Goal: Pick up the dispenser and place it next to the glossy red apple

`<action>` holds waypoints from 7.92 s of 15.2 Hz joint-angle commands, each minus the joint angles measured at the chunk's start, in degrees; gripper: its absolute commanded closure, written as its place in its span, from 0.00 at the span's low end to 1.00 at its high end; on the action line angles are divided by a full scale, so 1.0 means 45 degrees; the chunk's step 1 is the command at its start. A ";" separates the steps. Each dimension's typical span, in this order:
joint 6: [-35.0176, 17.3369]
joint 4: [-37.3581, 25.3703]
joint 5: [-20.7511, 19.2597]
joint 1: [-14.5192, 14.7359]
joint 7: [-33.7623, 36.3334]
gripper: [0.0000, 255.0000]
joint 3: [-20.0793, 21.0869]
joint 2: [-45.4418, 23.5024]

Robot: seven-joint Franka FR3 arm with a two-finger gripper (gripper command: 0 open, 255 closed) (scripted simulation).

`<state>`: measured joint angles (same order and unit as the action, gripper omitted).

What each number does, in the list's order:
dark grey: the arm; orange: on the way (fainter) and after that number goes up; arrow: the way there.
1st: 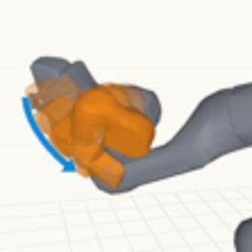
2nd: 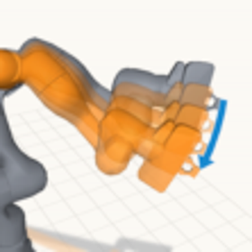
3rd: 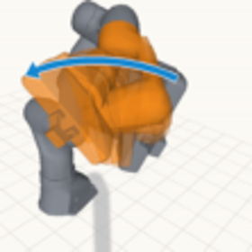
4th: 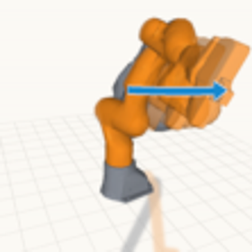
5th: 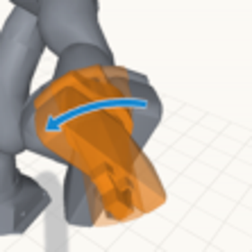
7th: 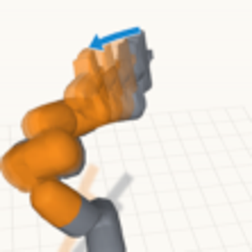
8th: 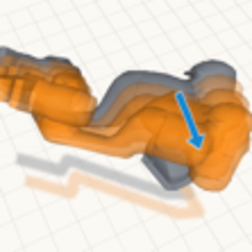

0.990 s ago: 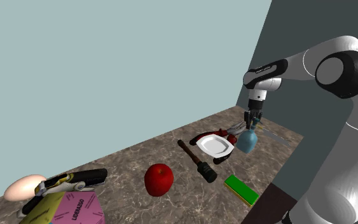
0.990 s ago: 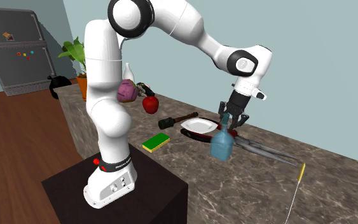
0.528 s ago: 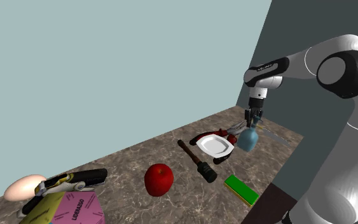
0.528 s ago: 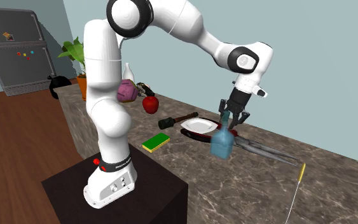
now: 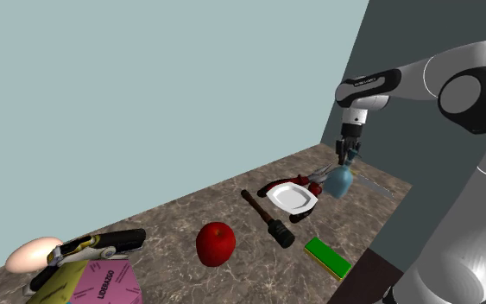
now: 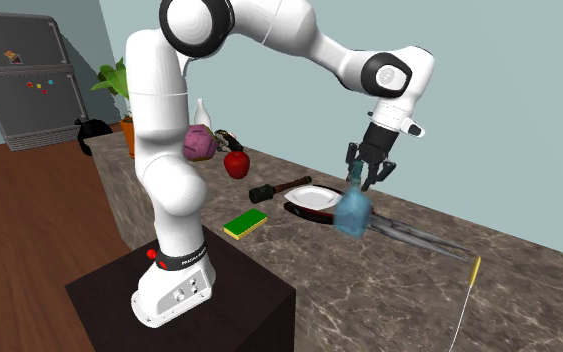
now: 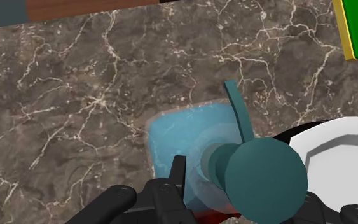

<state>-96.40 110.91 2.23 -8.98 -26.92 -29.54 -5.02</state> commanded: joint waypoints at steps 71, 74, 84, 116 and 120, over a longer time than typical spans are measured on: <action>0.6819 -0.0352 0.1530 0.2666 0.8986 1.00 0.5285 0.7486; 0.6656 0.0031 0.2127 0.2878 0.9973 1.00 0.6029 0.7881; 0.5840 0.0445 0.4177 0.3635 1.3188 1.00 0.8572 0.8334; 0.1235 0.3460 0.6308 0.4548 1.5545 1.00 1.2200 0.8047; 0.0615 0.4132 0.6422 0.4583 1.5338 1.00 1.2346 0.8076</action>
<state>-93.07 128.93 30.98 11.58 42.22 25.85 31.25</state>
